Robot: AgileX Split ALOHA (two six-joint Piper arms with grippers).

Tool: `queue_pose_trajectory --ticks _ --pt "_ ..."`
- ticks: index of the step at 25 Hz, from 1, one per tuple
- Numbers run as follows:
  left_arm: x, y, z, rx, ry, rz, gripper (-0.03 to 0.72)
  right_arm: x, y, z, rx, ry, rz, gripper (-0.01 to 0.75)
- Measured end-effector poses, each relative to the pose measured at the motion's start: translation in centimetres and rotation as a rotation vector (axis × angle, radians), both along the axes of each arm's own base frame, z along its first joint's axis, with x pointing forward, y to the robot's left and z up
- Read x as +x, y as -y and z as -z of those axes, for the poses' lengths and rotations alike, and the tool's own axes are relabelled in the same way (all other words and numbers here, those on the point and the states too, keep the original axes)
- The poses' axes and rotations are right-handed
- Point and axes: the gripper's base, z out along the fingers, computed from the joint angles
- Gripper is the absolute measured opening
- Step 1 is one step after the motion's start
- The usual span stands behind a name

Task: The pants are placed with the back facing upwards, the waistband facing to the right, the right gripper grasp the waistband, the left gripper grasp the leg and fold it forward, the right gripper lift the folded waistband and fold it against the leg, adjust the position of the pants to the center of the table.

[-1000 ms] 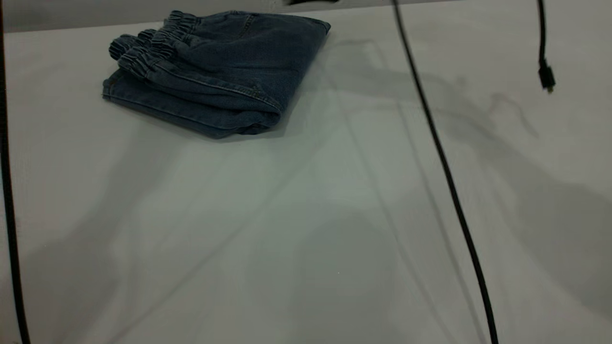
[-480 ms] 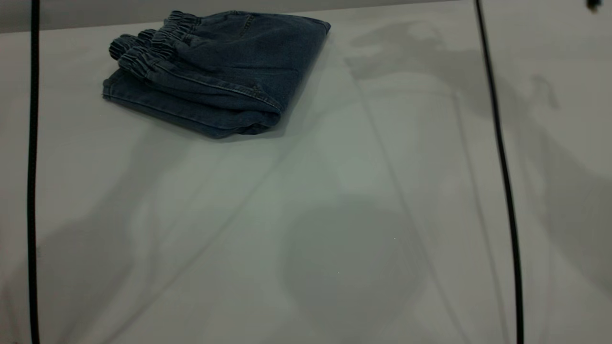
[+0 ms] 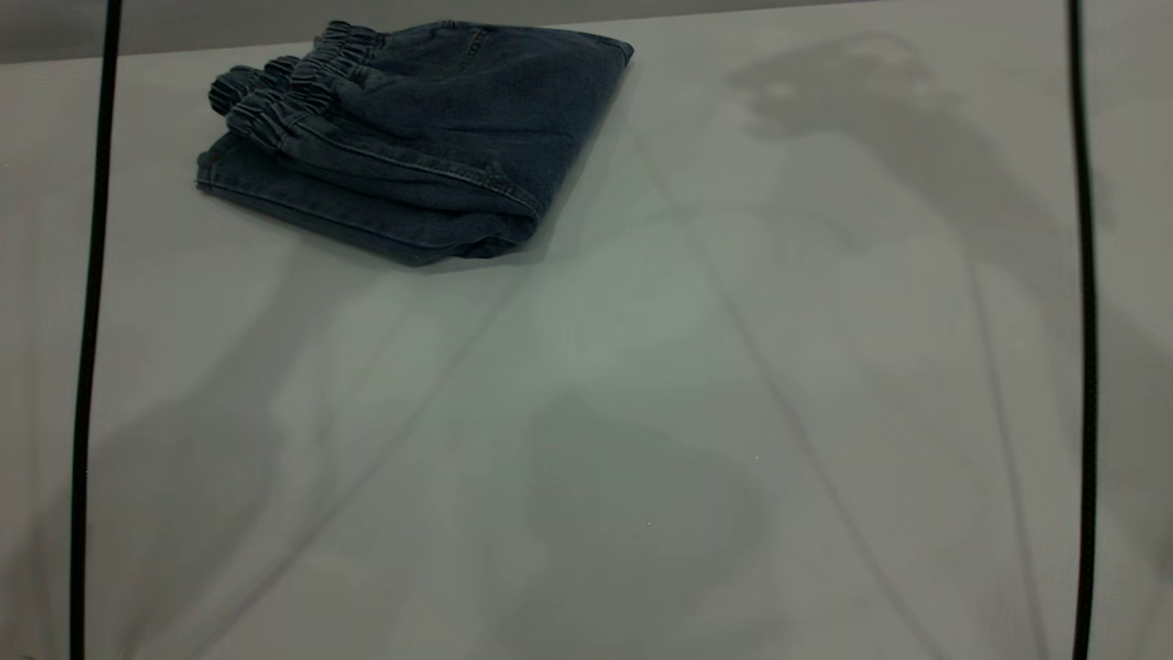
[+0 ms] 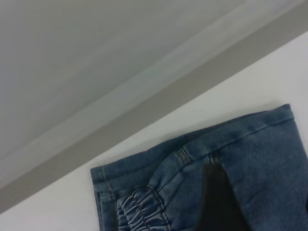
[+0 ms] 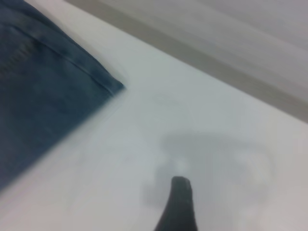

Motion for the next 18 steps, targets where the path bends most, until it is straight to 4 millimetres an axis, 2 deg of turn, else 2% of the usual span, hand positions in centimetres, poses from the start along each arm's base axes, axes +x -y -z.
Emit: queue_pose_trajectory --ticks 5,10,13,18 --pt "1.0 0.4 3.7 0.005 -0.069 -0.018 0.399 -2.2 0.6 -2.8 -0.001 0.009 0.034 0.546" --pt "1.9 0.6 8.0 0.029 -0.143 -0.028 0.399 -4.8 0.8 -7.5 0.045 0.097 0.032 0.546" --pt "2.2 0.8 10.3 0.034 -0.186 -0.040 0.399 -6.3 1.0 -8.9 0.047 0.104 0.032 0.546" --pt "2.3 0.7 12.9 0.051 -0.245 -0.051 0.399 -9.1 1.5 -11.5 0.052 0.140 0.032 0.546"
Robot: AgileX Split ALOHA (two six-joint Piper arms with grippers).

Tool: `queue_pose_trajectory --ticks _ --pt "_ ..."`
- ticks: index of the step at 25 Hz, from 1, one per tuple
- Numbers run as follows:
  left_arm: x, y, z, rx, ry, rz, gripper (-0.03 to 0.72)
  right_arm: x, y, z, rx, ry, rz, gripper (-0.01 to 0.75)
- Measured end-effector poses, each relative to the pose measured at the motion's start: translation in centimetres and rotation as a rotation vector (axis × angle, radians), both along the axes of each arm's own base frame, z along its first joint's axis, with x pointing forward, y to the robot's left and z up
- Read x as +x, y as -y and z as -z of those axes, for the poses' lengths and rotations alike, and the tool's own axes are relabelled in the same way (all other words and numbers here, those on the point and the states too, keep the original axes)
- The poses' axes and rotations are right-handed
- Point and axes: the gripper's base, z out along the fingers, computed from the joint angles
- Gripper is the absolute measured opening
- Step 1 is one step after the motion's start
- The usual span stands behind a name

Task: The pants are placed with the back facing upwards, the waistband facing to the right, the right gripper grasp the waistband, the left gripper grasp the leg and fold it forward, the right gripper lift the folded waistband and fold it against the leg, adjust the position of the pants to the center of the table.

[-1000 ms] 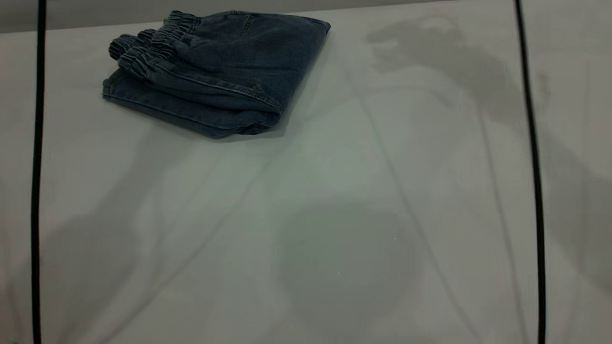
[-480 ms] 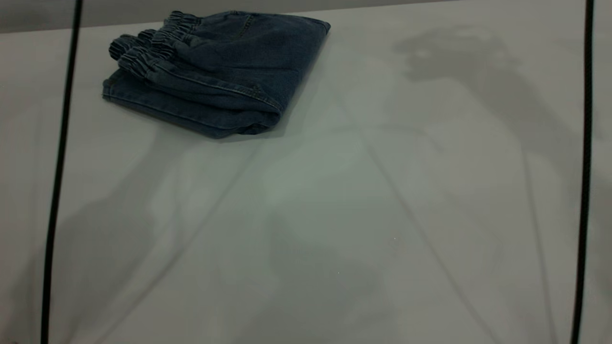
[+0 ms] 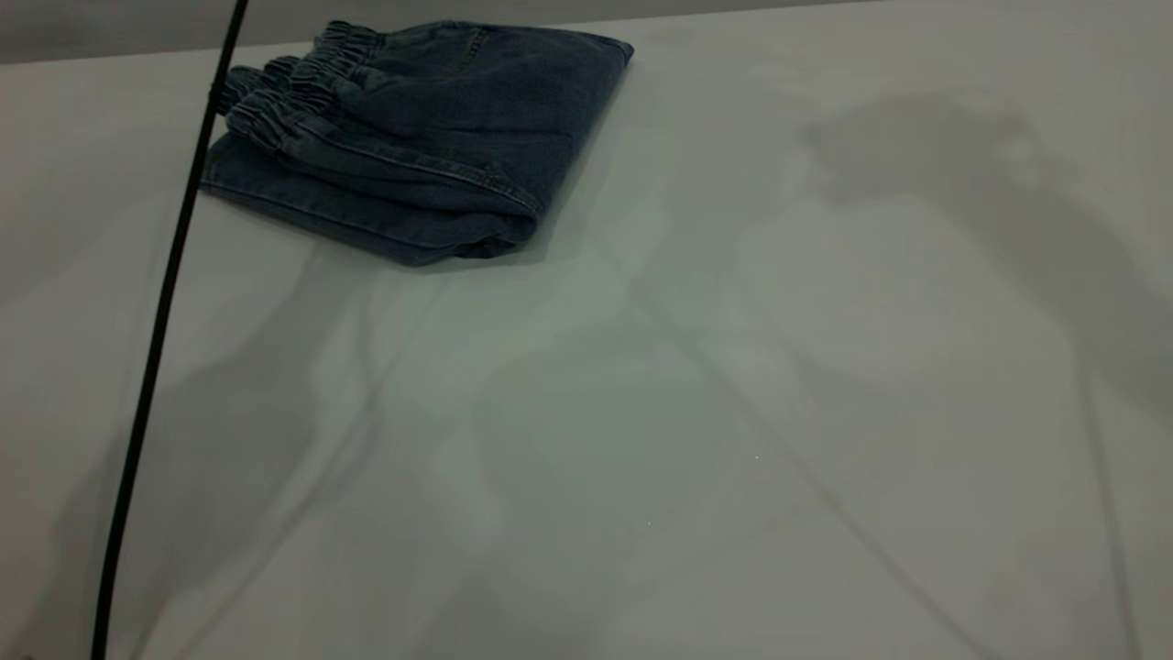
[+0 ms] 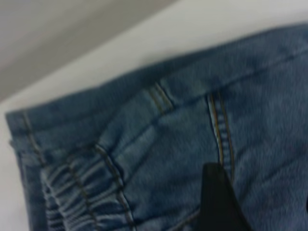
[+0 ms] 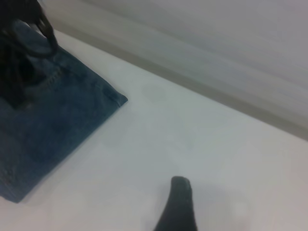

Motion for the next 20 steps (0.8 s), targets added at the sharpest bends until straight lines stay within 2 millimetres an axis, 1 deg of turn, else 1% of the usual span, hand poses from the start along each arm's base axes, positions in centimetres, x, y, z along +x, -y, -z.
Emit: queue_pose_trajectory --ticks 4,6,10,12,15,20 --pt "-0.4 -0.5 2.8 0.031 -0.092 -0.007 0.399 -2.2 0.4 -2.9 0.010 0.072 0.000 0.546" --pt "-0.6 -1.1 4.4 0.062 -0.143 -0.014 0.399 -3.1 0.5 -4.0 0.015 0.099 0.000 0.546" --pt "-1.3 -2.1 6.9 0.119 -0.223 -0.021 0.399 -4.9 0.8 -5.9 0.028 0.146 0.004 0.546" --pt "-1.5 -2.5 7.6 0.135 -0.247 -0.023 0.399 -5.7 0.9 -6.7 0.038 0.167 0.002 0.546" --pt "-1.6 -2.6 8.0 0.139 -0.259 -0.025 0.399 -6.5 0.9 -7.5 0.053 0.186 -0.004 0.546" --pt "-1.9 -1.9 8.0 0.062 -0.286 -0.049 0.399 -6.6 0.9 -7.6 0.062 0.188 -0.008 0.546"
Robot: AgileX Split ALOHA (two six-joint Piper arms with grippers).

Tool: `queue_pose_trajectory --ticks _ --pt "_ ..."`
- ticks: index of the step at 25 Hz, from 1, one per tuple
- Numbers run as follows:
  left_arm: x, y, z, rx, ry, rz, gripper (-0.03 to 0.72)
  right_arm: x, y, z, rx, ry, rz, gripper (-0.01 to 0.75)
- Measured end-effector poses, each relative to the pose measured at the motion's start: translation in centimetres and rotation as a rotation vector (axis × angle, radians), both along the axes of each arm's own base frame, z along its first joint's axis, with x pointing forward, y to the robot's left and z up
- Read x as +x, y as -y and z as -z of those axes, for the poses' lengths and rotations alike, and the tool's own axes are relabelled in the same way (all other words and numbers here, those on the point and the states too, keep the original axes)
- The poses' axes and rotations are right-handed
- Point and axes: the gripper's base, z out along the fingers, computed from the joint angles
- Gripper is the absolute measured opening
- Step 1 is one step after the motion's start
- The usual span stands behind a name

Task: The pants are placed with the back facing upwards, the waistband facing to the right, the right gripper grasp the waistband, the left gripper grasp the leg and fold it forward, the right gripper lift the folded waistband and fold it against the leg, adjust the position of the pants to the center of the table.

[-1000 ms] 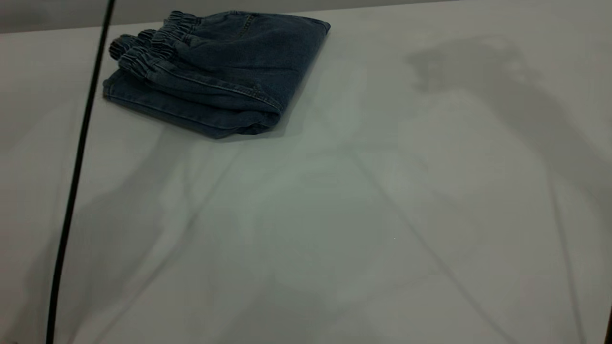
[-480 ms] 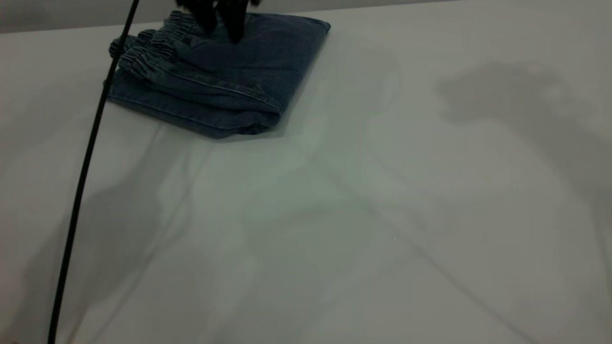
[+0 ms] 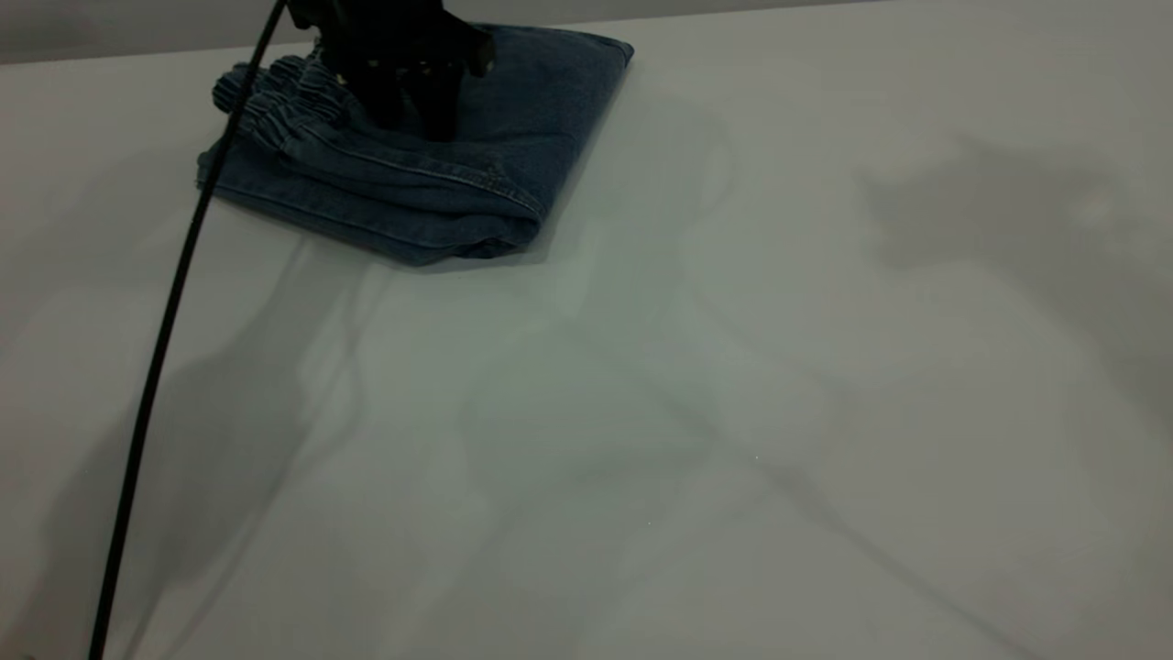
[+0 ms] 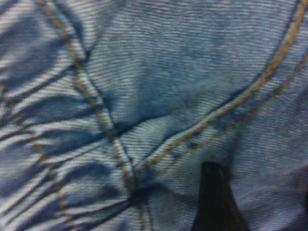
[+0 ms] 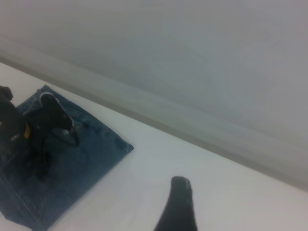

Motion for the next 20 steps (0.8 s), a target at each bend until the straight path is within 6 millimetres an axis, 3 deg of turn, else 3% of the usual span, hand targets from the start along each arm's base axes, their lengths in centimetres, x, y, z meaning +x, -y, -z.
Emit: queue_pose_trajectory --ticks 14,20 --pt "-1.2 3.4 0.0 -0.098 -0.037 0.030 0.399 0.0 0.0 0.0 0.000 0.000 0.000 0.536" --pt "-1.8 4.2 1.3 -0.080 -0.062 0.090 0.399 0.0 -0.1 0.0 0.006 -0.001 -0.004 0.535"
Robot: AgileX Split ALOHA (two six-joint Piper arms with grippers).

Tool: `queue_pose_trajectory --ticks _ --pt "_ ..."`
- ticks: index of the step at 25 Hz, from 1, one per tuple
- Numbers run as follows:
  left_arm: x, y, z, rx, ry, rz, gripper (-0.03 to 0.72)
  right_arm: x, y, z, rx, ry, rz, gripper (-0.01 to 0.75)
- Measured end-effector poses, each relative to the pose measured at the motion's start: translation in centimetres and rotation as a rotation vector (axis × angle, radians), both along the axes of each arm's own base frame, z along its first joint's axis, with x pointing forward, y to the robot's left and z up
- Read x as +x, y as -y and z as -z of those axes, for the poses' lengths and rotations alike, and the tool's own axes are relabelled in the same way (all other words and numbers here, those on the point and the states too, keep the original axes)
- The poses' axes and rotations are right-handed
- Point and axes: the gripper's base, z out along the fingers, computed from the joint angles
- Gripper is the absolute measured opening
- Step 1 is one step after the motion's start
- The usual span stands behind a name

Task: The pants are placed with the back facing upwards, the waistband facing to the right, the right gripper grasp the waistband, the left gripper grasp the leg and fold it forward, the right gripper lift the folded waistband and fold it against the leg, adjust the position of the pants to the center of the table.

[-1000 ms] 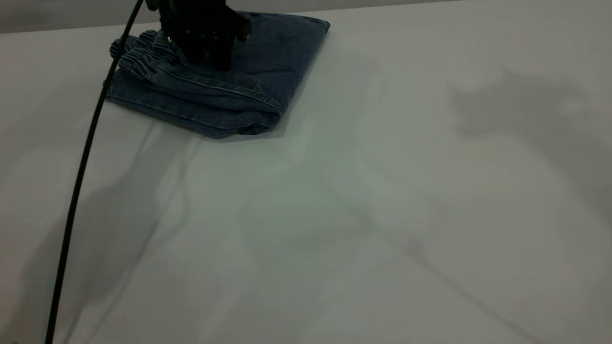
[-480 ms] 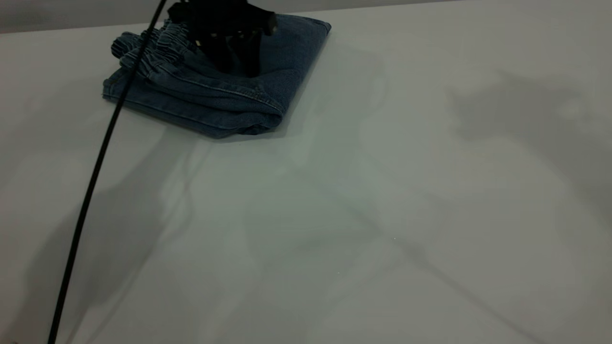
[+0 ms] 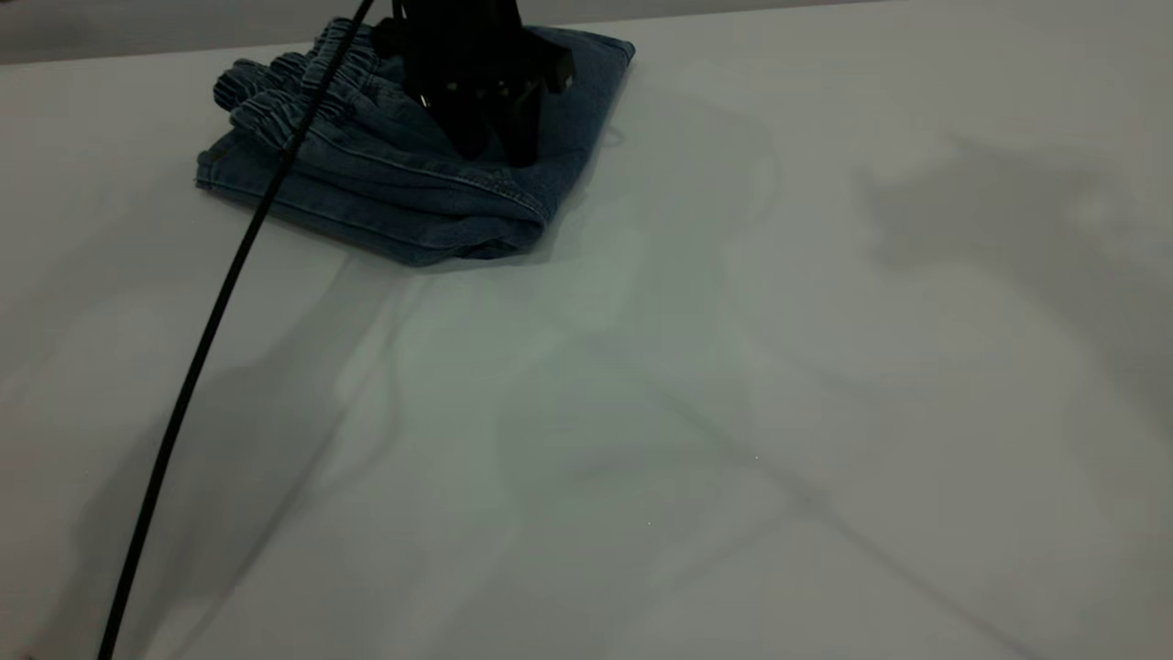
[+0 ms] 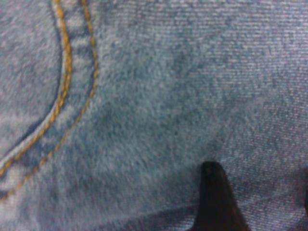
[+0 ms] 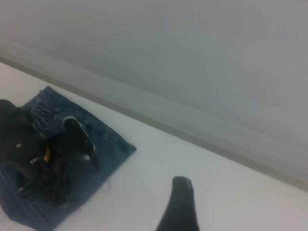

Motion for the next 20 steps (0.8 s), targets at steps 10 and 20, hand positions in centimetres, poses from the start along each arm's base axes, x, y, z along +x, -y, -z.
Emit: queue_pose_trajectory --ticks 10,20 --pt "-0.4 0.6 2.3 -0.031 -0.050 -0.012 0.399 0.0 -0.1 0.0 0.005 -0.001 -0.006 0.535" --pt "-3.4 6.1 2.6 -0.125 -0.135 -0.006 0.399 0.0 -0.1 0.0 0.004 -0.001 -0.006 0.535"
